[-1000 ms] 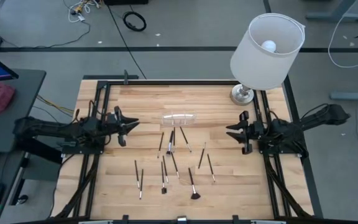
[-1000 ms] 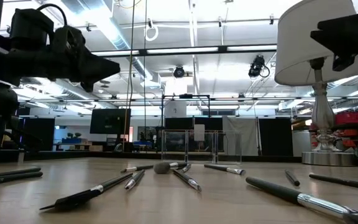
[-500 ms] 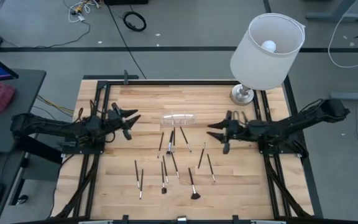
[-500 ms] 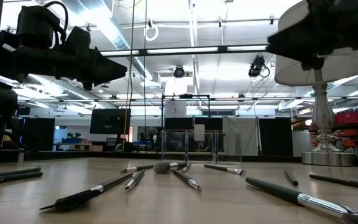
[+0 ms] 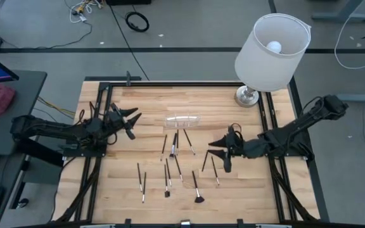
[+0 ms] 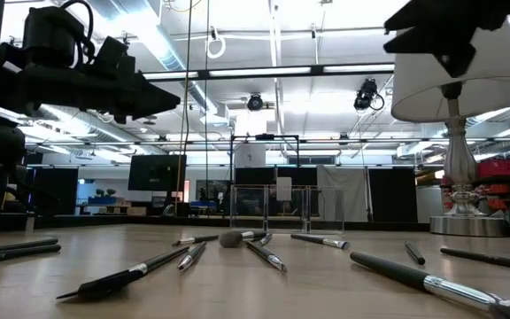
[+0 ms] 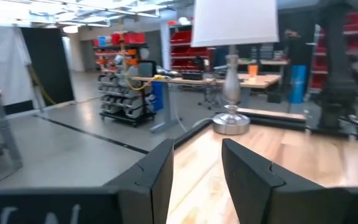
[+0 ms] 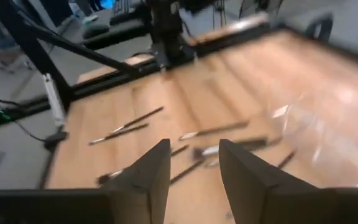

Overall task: Put items in baskets/containers
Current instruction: Put the black eyeshadow brush into the transparent organizer

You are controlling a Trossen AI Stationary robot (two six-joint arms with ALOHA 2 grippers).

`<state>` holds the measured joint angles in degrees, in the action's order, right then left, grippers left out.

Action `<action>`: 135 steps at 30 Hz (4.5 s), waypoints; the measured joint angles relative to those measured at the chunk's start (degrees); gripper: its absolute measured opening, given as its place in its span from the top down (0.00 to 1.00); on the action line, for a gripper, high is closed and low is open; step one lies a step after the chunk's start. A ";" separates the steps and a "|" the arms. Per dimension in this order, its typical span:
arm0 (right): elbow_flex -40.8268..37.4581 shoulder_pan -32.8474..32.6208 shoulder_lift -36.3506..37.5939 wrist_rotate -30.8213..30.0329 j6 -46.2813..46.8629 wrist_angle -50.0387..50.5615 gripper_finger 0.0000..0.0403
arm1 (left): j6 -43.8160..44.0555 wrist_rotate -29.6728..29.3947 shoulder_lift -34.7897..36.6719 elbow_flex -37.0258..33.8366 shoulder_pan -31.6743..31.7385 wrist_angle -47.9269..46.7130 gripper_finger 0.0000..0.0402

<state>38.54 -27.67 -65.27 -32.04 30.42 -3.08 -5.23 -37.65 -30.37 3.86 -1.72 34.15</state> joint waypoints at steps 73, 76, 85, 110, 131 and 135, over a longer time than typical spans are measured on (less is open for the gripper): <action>-15.12 -1.13 -33.30 -7.84 7.36 -18.66 0.73 | -1.50 -1.77 0.02 0.07 0.00 -1.88 0.65; -15.17 -0.91 -33.38 -8.34 6.57 -21.57 0.70 | -1.45 -1.77 0.02 0.07 0.00 -1.88 0.65; -13.75 -4.07 -32.85 -11.14 3.38 -19.77 0.69 | 1.09 -1.70 0.02 0.07 0.00 -5.11 0.65; -13.27 -19.63 -37.20 -19.74 28.79 -5.55 0.73 | 3.12 -1.57 0.02 0.07 -0.02 -7.04 0.65; -13.66 -16.46 -37.65 -19.59 15.36 -15.71 0.99 | 15.97 28.87 -7.59 0.07 -0.87 -5.49 0.65; -13.66 -12.66 -37.60 -16.25 7.76 -20.28 0.99 | 15.12 29.77 -17.94 2.91 -1.93 -3.14 0.65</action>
<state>24.88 -40.33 -102.87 -48.29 38.18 -23.36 9.90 -7.88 -48.31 6.77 -3.65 31.02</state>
